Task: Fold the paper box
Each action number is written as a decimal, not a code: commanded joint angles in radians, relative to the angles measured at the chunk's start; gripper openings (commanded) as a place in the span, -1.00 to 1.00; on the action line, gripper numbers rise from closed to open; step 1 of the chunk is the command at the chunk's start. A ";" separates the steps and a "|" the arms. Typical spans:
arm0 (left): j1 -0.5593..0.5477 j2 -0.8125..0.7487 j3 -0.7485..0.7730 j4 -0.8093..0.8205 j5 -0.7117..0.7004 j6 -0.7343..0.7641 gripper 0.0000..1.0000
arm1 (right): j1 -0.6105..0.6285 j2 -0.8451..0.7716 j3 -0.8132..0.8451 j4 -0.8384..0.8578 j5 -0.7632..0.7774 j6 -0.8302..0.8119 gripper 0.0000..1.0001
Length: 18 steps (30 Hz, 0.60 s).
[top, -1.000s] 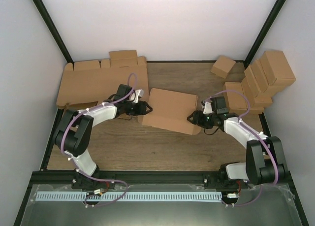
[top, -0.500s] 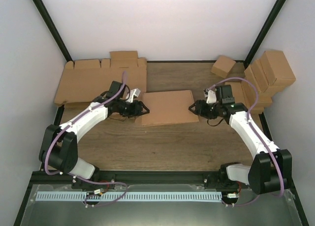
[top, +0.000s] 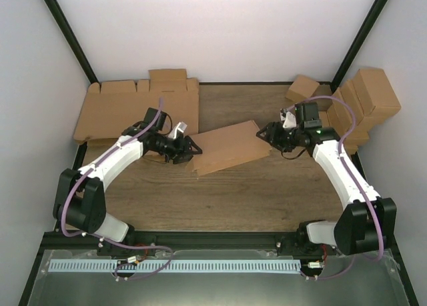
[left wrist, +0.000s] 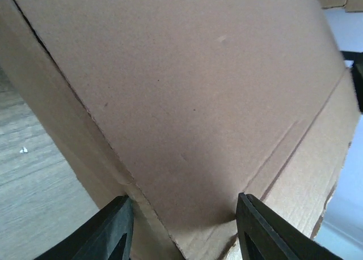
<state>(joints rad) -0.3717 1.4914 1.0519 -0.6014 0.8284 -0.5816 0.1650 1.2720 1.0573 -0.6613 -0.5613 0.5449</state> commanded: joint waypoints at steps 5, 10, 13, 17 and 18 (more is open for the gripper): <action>0.037 0.049 0.046 0.182 0.282 -0.191 0.05 | 0.015 0.075 0.111 -0.065 -0.180 0.289 0.10; 0.095 0.074 0.045 0.241 0.314 -0.310 -0.02 | 0.006 0.084 0.160 -0.051 -0.199 0.421 0.10; 0.110 0.076 0.055 0.273 0.326 -0.400 -0.09 | 0.001 0.110 0.204 -0.060 -0.237 0.493 0.07; 0.116 0.061 0.045 0.216 0.299 -0.473 -0.24 | -0.001 0.126 0.219 -0.104 -0.281 0.552 0.01; 0.116 0.056 0.029 0.211 0.298 -0.494 -0.28 | -0.003 0.123 0.214 -0.112 -0.284 0.567 -0.01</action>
<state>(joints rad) -0.2306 1.5654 1.0618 -0.4461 1.0241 -0.9550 0.1349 1.3849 1.2484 -0.7033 -0.6395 0.9852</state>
